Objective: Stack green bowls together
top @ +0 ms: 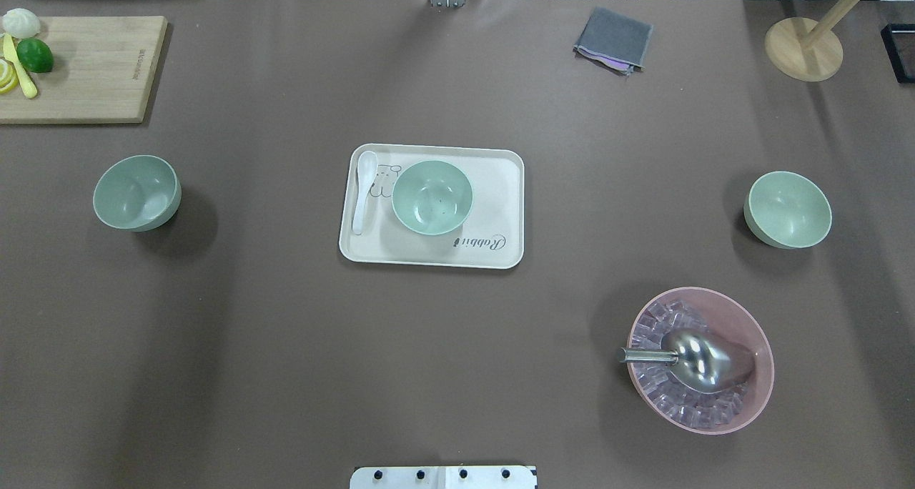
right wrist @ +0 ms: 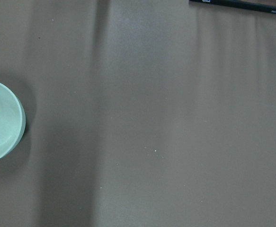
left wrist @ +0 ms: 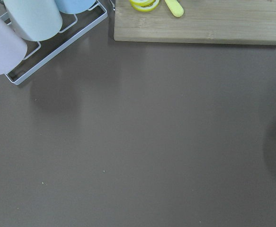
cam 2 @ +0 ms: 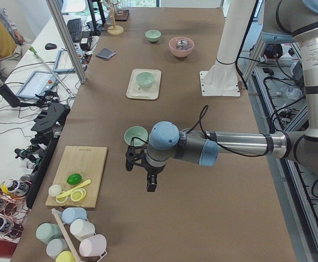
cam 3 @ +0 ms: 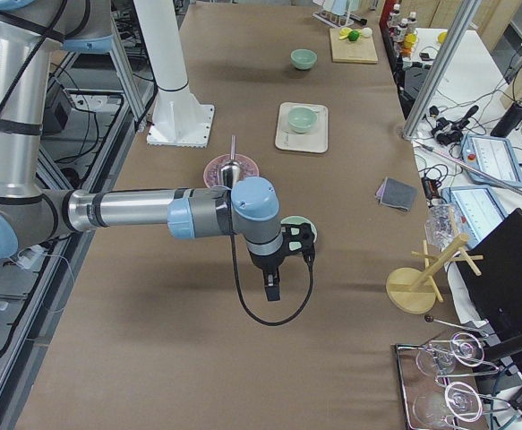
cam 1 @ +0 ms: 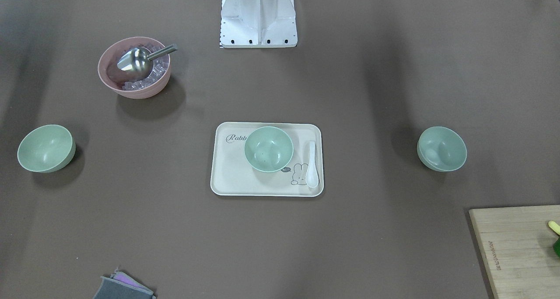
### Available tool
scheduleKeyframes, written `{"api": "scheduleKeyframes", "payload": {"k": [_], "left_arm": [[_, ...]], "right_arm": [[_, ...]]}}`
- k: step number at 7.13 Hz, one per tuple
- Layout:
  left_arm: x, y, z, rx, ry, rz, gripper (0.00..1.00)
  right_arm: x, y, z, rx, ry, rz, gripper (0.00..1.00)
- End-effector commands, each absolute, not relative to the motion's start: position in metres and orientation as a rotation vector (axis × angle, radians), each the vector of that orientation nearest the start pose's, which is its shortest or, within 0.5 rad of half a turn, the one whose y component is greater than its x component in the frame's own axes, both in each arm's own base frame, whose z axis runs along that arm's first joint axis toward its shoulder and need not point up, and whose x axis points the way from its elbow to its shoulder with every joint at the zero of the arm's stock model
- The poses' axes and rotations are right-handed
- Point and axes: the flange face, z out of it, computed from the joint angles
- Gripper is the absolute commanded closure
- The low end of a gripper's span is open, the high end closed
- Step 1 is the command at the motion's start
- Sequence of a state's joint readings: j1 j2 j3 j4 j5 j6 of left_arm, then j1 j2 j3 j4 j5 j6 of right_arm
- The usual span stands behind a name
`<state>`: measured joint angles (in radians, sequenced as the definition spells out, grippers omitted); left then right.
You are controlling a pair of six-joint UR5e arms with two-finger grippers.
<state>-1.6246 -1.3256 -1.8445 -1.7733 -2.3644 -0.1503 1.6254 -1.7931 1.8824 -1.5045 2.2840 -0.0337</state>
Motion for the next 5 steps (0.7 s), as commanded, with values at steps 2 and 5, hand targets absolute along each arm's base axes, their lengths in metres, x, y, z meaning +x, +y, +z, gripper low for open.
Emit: {"api": "scheduleKeyframes", "payload": {"k": [2,5], "left_arm": [[-0.081,-0.399,0.603,0.191,0.797,-0.091,0.02],[-0.083,-0.396,0.614,0.179,0.793,-0.101,0.02]], "right_arm": [[0.083,-0.404,0.608,0.165,-0.713,-0.046,0.0],[0.078,-0.404,0.606,0.165,-0.751,-0.053,0.0]]}}
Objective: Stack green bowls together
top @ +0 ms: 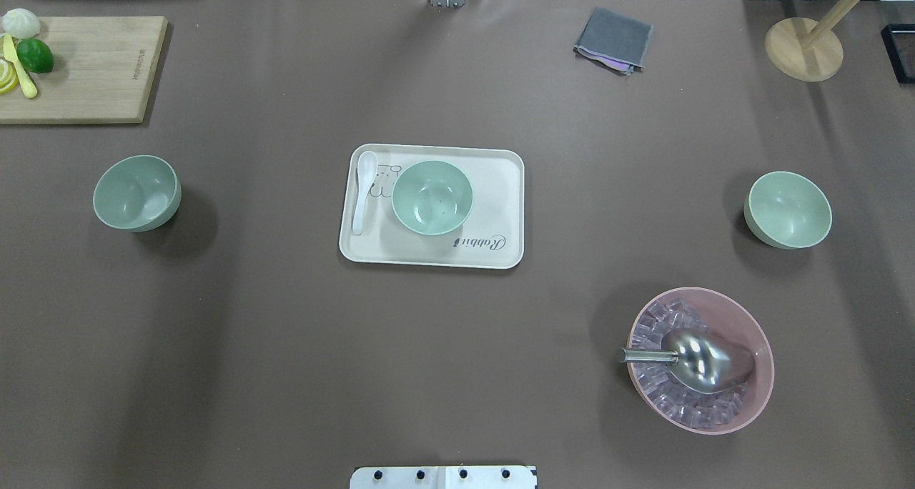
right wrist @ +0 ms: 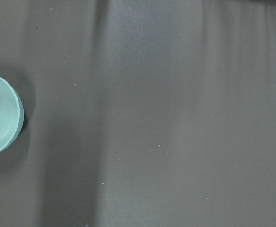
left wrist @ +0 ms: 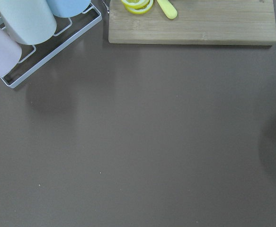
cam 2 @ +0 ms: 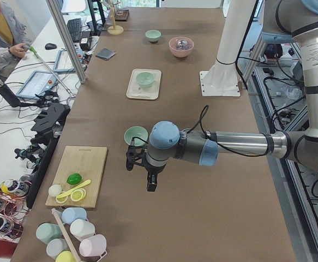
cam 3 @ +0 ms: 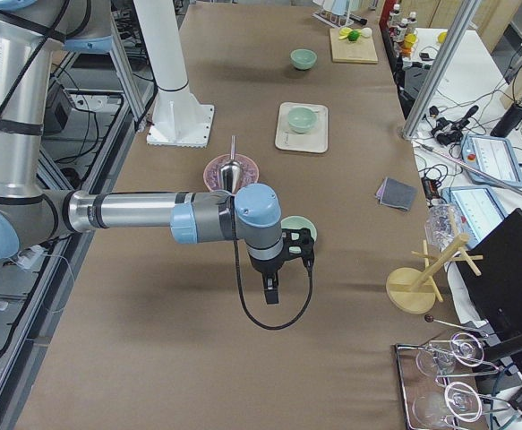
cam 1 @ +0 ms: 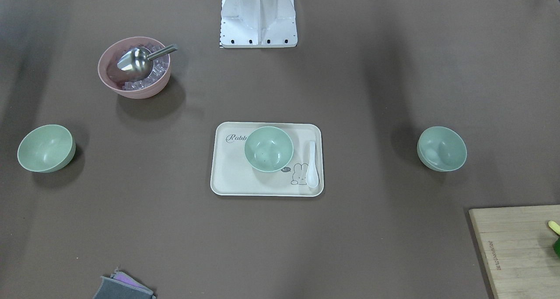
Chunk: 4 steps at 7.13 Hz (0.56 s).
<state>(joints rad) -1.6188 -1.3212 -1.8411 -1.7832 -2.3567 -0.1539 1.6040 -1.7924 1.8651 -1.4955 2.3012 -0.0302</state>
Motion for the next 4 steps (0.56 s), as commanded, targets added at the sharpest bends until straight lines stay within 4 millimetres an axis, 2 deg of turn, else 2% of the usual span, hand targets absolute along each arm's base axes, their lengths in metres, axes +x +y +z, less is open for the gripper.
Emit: {"api": "scheduleKeyframes", "payload": {"k": [1,4], "left_arm": [[-0.0827,-0.3911,0.6118,0.187,0.802,-0.103,0.02],[-0.0809,-0.3922,0.6089,0.216,0.804,-0.087,0.02]], "right_arm": [[0.0758,-0.4039,0.6023,0.163,-0.774,-0.045,0.0],[0.0756,-0.404,0.6012,0.169,-0.775,-0.054,0.0]]}}
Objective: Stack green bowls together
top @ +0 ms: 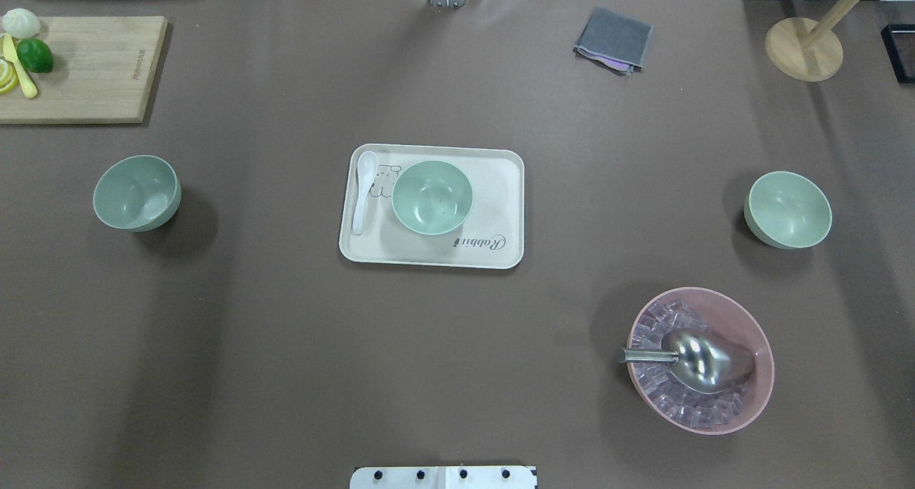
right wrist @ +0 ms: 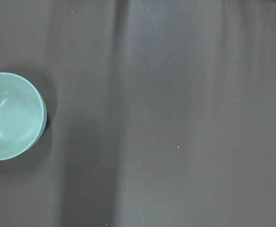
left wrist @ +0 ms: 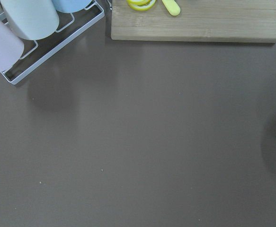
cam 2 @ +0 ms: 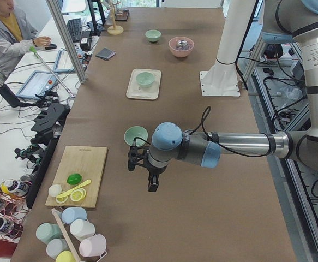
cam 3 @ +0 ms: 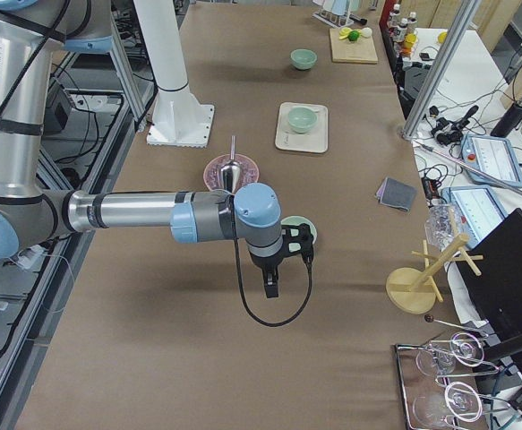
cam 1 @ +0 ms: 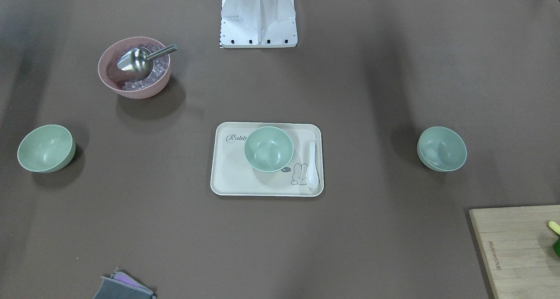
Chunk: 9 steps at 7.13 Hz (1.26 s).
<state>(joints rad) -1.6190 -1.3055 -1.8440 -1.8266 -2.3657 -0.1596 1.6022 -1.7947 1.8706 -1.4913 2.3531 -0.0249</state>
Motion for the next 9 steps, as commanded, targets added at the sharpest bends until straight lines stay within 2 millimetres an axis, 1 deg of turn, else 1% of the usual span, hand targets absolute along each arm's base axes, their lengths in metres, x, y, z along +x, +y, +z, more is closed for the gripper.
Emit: {"api": "scheduleKeyframes", "payload": {"k": [1,2,5,7,8,9], "left_arm": [[-0.08,-0.393,0.608,0.219,0.803,-0.083,0.02],[-0.081,-0.396,0.606,0.236,0.803,-0.075,0.02],[-0.08,-0.394,0.605,0.239,0.806,-0.076,0.02],[-0.08,-0.398,0.599,0.252,0.815,-0.085,0.02],[-0.076,-0.396,0.596,0.238,0.881,-0.081,0.02],[-0.075,-0.394,0.595,0.244,0.888,-0.074,0.02]], "right_arm": [[0.076,-0.404,0.6,0.174,-0.779,-0.059,0.0],[0.075,-0.405,0.599,0.175,-0.78,-0.061,0.0],[0.075,-0.403,0.602,0.169,-0.787,-0.059,0.0],[0.074,-0.403,0.6,0.165,-0.801,-0.048,0.0],[0.072,-0.403,0.598,0.166,-0.823,-0.05,0.0],[0.072,-0.403,0.599,0.163,-0.825,-0.048,0.0]]}}
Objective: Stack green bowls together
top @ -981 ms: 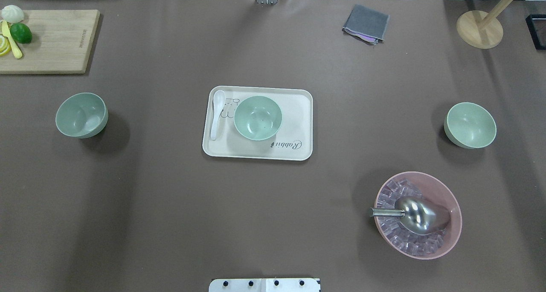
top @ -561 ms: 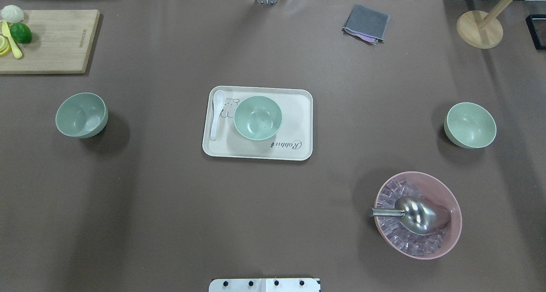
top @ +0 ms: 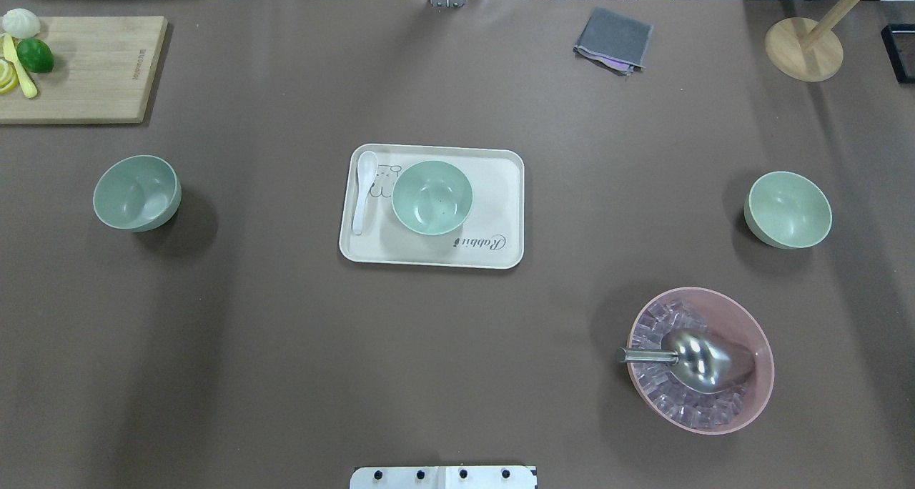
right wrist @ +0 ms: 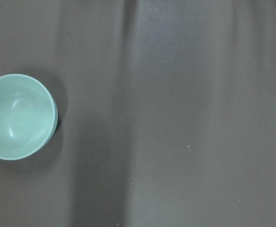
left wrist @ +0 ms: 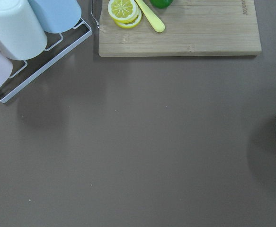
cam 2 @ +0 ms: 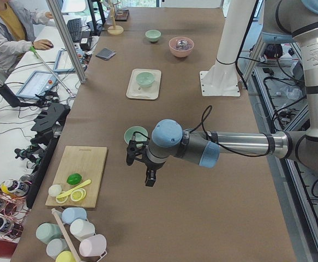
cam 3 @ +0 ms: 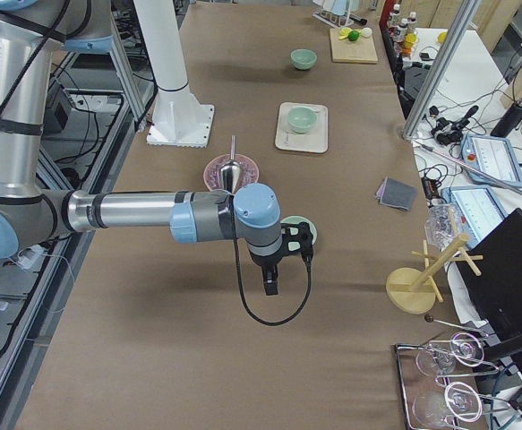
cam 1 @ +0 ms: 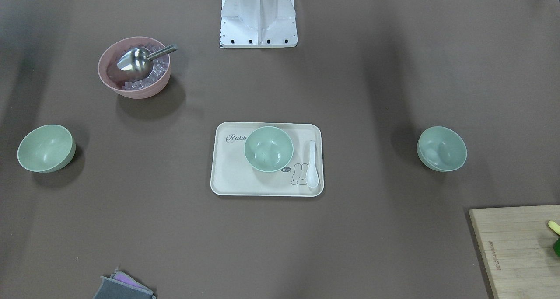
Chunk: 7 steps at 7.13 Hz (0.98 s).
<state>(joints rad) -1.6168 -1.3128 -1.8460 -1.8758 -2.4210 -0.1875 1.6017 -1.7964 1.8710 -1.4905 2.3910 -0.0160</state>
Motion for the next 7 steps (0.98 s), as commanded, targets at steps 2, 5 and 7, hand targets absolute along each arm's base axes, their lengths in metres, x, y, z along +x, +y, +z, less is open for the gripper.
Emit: {"api": "scheduleKeyframes", "payload": {"k": [2,5,7], "left_arm": [[-0.072,-0.395,0.59,0.28,0.896,-0.072,0.02],[-0.019,-0.436,0.551,0.229,0.945,-0.079,0.13],[0.012,-0.444,0.544,0.209,0.949,-0.021,0.02]], "right_arm": [[0.036,-0.425,0.585,0.122,-0.833,-0.058,0.0],[-0.054,-0.474,0.541,0.05,-0.853,-0.063,0.02],[-0.113,-0.518,0.533,0.01,-0.833,-0.09,0.1]]}}
